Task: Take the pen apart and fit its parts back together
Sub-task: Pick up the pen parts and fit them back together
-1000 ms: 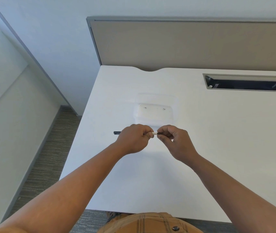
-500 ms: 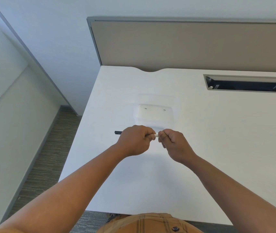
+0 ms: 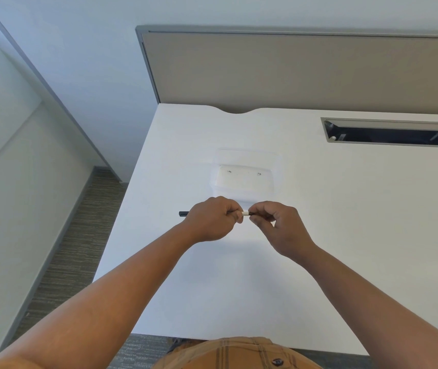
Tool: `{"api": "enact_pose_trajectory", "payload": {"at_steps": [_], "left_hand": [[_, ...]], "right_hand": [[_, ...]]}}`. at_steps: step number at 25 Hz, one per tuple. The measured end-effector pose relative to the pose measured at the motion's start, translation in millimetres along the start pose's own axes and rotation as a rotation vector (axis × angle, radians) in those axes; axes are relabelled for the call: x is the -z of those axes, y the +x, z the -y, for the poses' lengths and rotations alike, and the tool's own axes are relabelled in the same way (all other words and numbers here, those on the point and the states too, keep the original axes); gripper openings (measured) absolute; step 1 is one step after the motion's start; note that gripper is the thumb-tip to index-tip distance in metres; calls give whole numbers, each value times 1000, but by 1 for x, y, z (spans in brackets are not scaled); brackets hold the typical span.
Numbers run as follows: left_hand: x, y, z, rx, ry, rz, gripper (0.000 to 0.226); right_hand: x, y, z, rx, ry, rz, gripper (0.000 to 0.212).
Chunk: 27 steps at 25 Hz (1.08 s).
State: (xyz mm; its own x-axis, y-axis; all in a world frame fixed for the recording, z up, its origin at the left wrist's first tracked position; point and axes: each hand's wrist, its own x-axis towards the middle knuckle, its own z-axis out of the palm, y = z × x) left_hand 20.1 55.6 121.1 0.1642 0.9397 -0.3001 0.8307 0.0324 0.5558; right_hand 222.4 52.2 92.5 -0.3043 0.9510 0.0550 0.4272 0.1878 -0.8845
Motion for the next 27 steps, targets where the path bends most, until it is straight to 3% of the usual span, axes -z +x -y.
{"api": "enact_pose_trajectory", "payload": {"at_steps": [4, 9, 14, 18, 22, 26, 27], "left_hand": [[-2, -1, -3, -1, -55, -7, 25], [-6, -3, -5, -19, -17, 0, 23], [0, -1, -2, 23, -63, 18, 25], [0, -3, -6, 11, -57, 26, 25], [-3, -4, -8, -33, 16, 35, 24], [-4, -4, -4, -18, 5, 54, 25], [-3, -4, -4, -11, 0, 52, 25]], "right_hand": [[0, 2, 1, 28, -158, 39, 23], [-1, 3, 4, -219, 26, 113, 38], [2, -1, 1, -57, 60, 36, 5], [-1, -1, -1, 30, -63, 23, 22], [1, 1, 0, -244, 131, 161, 35], [2, -2, -2, -161, 108, 98, 7], [3, -2, -3, -115, 85, 65, 9]]}}
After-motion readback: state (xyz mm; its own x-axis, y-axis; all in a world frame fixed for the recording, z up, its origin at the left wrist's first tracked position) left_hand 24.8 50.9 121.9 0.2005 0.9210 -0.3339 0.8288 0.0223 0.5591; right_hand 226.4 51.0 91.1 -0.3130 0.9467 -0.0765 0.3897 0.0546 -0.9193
